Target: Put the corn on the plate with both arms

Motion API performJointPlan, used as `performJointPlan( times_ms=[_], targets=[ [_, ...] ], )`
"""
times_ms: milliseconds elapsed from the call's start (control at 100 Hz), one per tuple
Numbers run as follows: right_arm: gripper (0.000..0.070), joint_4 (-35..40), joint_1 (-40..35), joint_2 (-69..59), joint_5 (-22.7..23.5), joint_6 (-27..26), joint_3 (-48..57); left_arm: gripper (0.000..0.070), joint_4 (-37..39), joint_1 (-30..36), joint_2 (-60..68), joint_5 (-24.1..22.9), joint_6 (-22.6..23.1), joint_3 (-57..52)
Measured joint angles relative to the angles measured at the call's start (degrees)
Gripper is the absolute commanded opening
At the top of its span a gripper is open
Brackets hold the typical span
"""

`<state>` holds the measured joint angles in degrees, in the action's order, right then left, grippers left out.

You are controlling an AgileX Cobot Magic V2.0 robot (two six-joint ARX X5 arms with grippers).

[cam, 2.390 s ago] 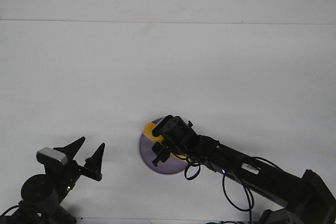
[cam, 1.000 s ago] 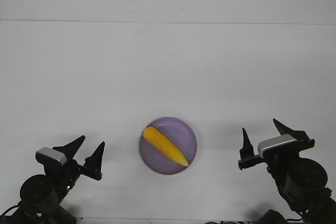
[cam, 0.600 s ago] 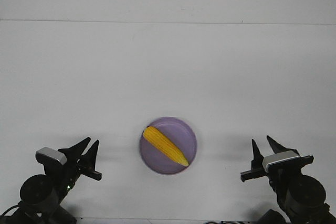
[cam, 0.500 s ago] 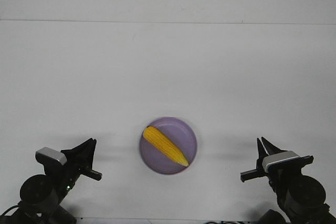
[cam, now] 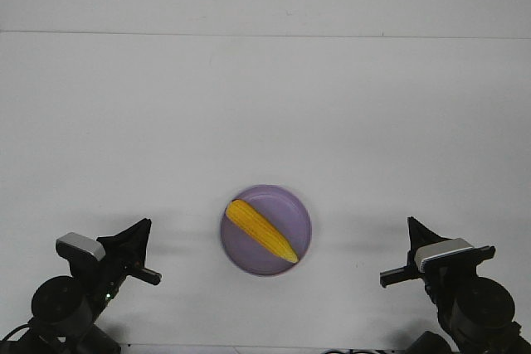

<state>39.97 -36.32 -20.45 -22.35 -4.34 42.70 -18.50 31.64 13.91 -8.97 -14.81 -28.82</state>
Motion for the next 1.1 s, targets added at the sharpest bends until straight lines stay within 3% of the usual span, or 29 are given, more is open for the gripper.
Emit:
performJointPlan(
  times_ms=[230,320,450,580,770,1100],
  targets=[
    [0.0005,0.00,0.00,0.00,0.00,0.00,0.00,0.0012,-0.04,0.00,0.00,0.00,0.20,0.00],
    [0.0005,0.00,0.00,0.00,0.00,-0.02,0.00,0.0012,0.04,-1.11,-0.20,-0.35,3.58,0.00],
    [0.0005,0.00,0.00,0.00,0.02,-0.02,0.00,0.0012,3.52,-8.28,-2.75,-0.02,11.30,2.91],
    [0.0005,0.00,0.00,0.00,0.00,-0.02,0.00,0.0012,10.05,-19.06,-7.96,0.46,15.69,12.44],
    [0.0005,0.00,0.00,0.00,0.00,-0.02,0.00,0.0012,14.69,-30.10,-13.35,4.48,16.63,23.76],
    [0.0005,-0.02,0.00,0.00,0.00,-0.02,0.00,0.0012,18.32,-30.88,-13.68,4.76,16.83,26.84]
  ],
)
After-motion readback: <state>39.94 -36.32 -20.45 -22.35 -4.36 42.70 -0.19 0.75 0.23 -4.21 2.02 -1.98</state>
